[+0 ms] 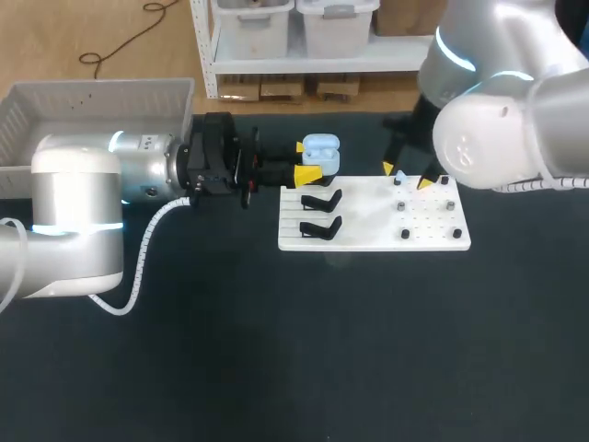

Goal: Pick up each earbud case from the left stands, insert the matching earbuds, close the lid, and place the case in the box.

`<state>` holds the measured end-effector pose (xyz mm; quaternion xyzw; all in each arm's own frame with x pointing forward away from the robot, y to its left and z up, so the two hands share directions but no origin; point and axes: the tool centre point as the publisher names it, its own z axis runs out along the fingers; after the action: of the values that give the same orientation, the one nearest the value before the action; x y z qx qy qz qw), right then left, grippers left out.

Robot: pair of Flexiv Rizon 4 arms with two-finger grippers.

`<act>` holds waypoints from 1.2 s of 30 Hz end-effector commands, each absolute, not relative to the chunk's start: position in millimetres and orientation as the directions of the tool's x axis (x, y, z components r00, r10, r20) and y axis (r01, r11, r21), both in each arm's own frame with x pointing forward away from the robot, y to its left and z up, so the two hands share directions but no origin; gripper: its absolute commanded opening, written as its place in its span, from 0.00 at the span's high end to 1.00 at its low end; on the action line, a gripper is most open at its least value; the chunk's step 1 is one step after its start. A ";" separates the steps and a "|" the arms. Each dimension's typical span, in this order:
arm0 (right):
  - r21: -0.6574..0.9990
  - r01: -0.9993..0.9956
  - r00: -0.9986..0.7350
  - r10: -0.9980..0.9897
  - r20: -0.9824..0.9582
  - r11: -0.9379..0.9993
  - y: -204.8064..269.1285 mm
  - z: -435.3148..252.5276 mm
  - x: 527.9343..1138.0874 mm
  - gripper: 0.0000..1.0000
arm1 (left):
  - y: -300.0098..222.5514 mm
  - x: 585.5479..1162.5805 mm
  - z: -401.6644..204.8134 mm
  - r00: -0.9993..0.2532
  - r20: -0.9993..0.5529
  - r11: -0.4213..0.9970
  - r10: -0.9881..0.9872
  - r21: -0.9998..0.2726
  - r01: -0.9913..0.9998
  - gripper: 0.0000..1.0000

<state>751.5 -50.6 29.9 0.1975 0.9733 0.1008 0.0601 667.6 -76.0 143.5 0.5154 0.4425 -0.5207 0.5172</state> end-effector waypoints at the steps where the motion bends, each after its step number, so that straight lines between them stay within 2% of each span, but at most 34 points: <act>1: 0.223 0.360 -0.920 0.385 -0.080 0.906 -47.1 24.0 758.0 0.50 | -76.3 668.4 142.6 0.067 -0.994 -0.074 -0.084 0.073 0.995 1.00; 36: 0.243 0.266 -0.946 0.301 -0.124 0.933 -53.0 13.2 772.2 0.63 | -76.3 668.4 142.6 0.067 -0.994 -0.074 -0.084 0.073 0.995 1.00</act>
<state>771.5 -53.0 13.6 0.1446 0.9799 0.1117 0.0795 667.5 -76.0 143.5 0.5154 0.4426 -0.5207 0.5171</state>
